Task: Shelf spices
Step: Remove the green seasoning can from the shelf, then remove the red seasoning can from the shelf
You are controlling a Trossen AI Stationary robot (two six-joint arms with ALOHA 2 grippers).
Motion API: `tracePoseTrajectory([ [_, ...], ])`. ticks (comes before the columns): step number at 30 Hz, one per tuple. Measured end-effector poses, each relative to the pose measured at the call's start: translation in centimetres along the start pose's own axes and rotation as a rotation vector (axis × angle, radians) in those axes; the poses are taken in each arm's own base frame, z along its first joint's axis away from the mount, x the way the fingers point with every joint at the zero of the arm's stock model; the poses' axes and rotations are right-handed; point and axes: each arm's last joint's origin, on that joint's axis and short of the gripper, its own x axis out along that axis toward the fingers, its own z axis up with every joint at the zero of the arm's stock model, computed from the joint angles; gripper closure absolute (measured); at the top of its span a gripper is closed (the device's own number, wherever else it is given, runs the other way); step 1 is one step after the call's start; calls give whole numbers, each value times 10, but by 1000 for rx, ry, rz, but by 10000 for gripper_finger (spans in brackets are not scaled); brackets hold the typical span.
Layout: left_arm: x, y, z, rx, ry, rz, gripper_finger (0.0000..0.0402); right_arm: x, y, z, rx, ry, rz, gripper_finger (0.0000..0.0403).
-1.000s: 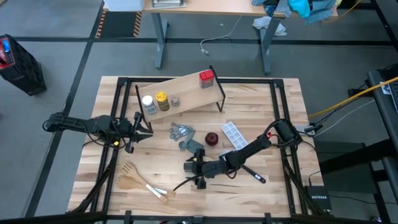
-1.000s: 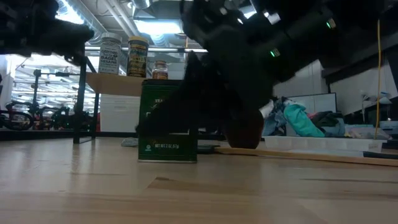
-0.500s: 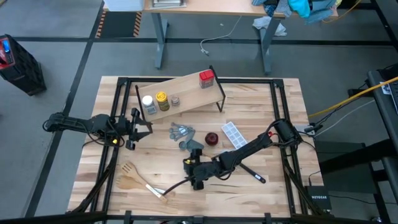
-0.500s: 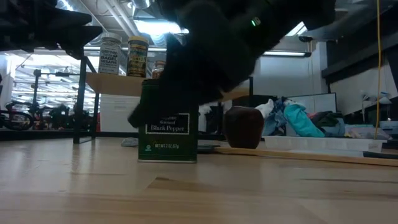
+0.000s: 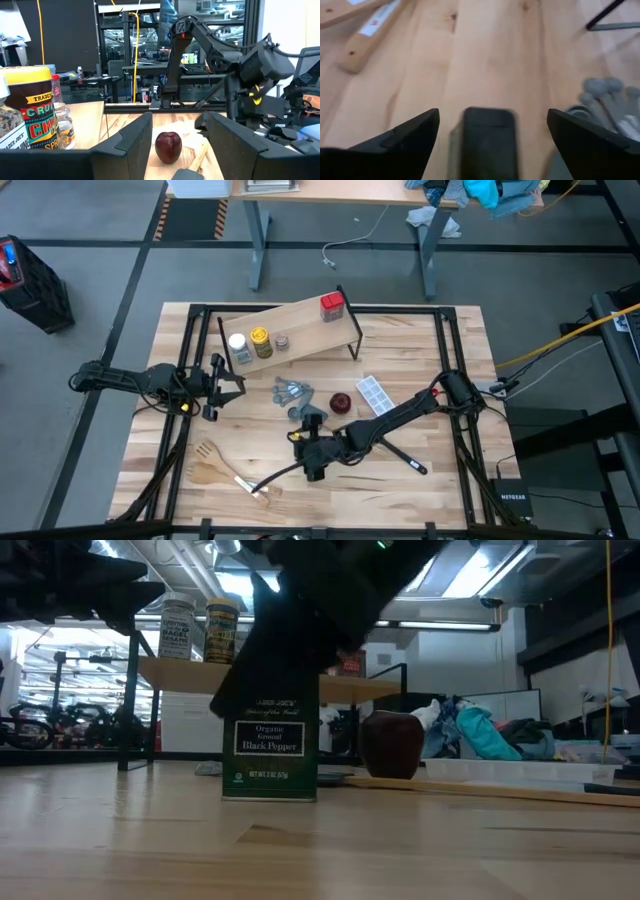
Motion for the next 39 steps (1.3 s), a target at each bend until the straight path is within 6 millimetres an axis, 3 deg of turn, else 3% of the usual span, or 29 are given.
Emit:
tracePoseTrajectory([
  [8, 0, 0, 0, 0, 2, 0, 219, -14, -26, 33, -34, 69, -50, 26],
  [15, 0, 0, -1, -2, 12, -1, 219, -44, -56, 51, -96, 273, -195, 26],
  [20, 0, 0, -1, -4, 13, 0, 219, -92, -77, 62, -163, 301, -514, 26],
  [26, 0, 0, -1, 3, 15, -1, 219, -169, -97, 58, -100, 292, -712, 26],
  [29, 0, 0, -2, 4, 16, -1, 219, -198, -105, 48, -64, 223, -867, 26],
  [32, 0, 0, -2, 3, 16, -1, 219, -215, -115, 25, -22, 107, -1048, 26],
  [39, 0, 0, -2, 4, 15, -1, 219, -221, -127, -71, 154, -116, -1200, 26],
])
